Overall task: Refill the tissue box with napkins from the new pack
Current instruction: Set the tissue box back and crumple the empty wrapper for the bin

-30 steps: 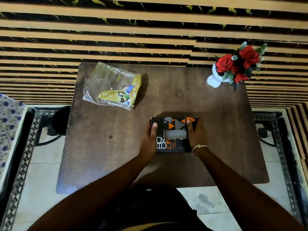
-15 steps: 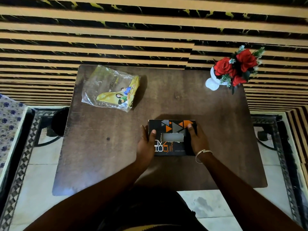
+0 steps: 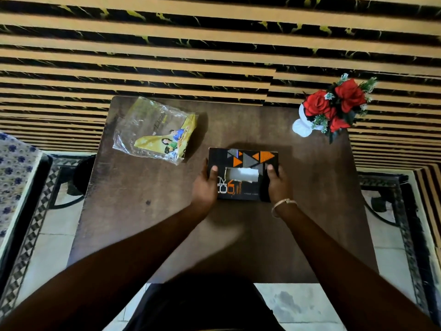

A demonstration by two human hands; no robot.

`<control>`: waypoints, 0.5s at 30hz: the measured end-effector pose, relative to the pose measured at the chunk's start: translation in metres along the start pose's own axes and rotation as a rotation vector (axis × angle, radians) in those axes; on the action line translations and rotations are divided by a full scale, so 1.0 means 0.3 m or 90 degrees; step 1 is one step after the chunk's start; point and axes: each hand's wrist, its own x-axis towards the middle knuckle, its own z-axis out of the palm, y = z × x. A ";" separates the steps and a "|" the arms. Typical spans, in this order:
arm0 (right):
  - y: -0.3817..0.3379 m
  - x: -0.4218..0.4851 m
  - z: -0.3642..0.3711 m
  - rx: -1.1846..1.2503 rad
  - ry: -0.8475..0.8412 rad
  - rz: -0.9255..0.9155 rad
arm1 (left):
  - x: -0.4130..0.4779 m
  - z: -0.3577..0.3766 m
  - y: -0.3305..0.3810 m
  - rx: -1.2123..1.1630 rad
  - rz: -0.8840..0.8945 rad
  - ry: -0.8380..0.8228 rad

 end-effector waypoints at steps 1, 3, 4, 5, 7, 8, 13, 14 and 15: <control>-0.021 0.037 0.007 -0.003 0.004 -0.004 | 0.021 0.001 0.036 -0.011 0.022 -0.002; -0.069 0.097 0.016 -0.012 0.007 0.007 | 0.076 0.005 0.095 -0.018 0.057 0.007; -0.094 0.120 0.018 -0.018 0.007 0.020 | 0.108 0.007 0.121 -0.020 0.064 0.006; -0.117 0.152 0.019 -0.028 0.001 0.025 | 0.140 0.011 0.143 -0.028 0.065 0.003; -0.170 0.209 0.023 -0.057 -0.013 0.027 | 0.212 0.022 0.176 -0.032 0.053 -0.002; -0.198 0.235 0.029 -0.062 -0.018 0.025 | 0.241 0.028 0.196 -0.028 0.042 0.006; -0.308 0.398 0.064 -0.046 -0.040 0.033 | 0.392 0.057 0.289 -0.043 0.008 0.050; -0.320 0.427 0.069 -0.051 -0.040 0.034 | 0.421 0.062 0.295 -0.049 0.002 0.048; -0.335 0.463 0.077 -0.056 -0.042 0.033 | 0.450 0.067 0.313 -0.059 -0.006 0.046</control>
